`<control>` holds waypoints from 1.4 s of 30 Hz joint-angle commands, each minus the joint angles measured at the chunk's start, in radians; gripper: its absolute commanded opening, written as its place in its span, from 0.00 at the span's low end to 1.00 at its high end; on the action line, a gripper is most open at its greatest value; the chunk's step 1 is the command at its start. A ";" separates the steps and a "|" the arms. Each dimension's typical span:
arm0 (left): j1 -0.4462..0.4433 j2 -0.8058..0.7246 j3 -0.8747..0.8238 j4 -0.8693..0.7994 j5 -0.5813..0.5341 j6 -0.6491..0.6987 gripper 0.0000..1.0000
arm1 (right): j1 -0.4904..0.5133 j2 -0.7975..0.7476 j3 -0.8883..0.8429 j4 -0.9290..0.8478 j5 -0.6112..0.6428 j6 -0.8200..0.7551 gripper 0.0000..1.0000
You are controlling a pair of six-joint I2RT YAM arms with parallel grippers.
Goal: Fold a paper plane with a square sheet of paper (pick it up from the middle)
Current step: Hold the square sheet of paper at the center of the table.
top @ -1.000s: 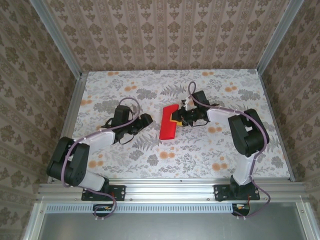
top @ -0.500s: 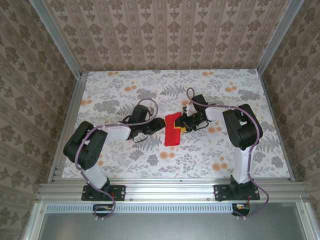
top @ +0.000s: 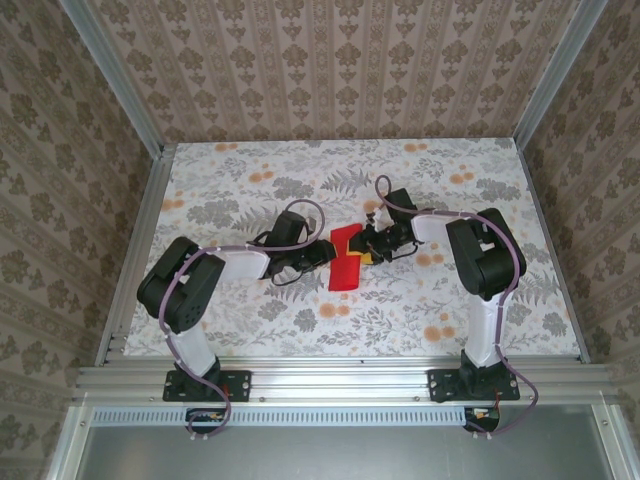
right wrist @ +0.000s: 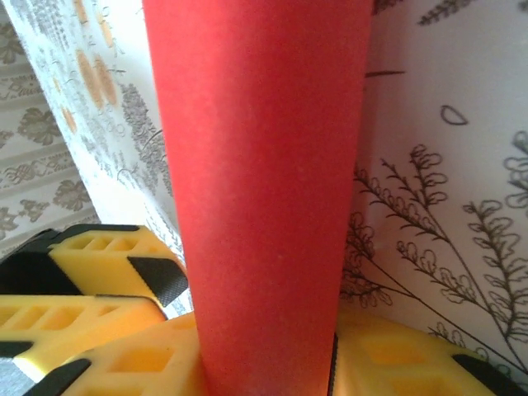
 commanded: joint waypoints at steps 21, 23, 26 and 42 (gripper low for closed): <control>-0.027 0.090 0.075 -0.112 0.010 0.037 0.11 | -0.011 0.023 -0.049 0.023 0.126 0.076 0.35; -0.027 0.093 0.087 -0.164 -0.004 0.053 0.10 | -0.010 0.004 -0.041 0.010 0.130 0.075 0.39; -0.029 0.097 0.083 -0.181 0.006 0.062 0.10 | -0.008 -0.038 -0.006 -0.044 0.129 0.072 0.48; -0.035 0.123 0.140 -0.230 0.015 0.103 0.10 | 0.118 -0.132 0.188 -0.469 0.473 -0.218 0.65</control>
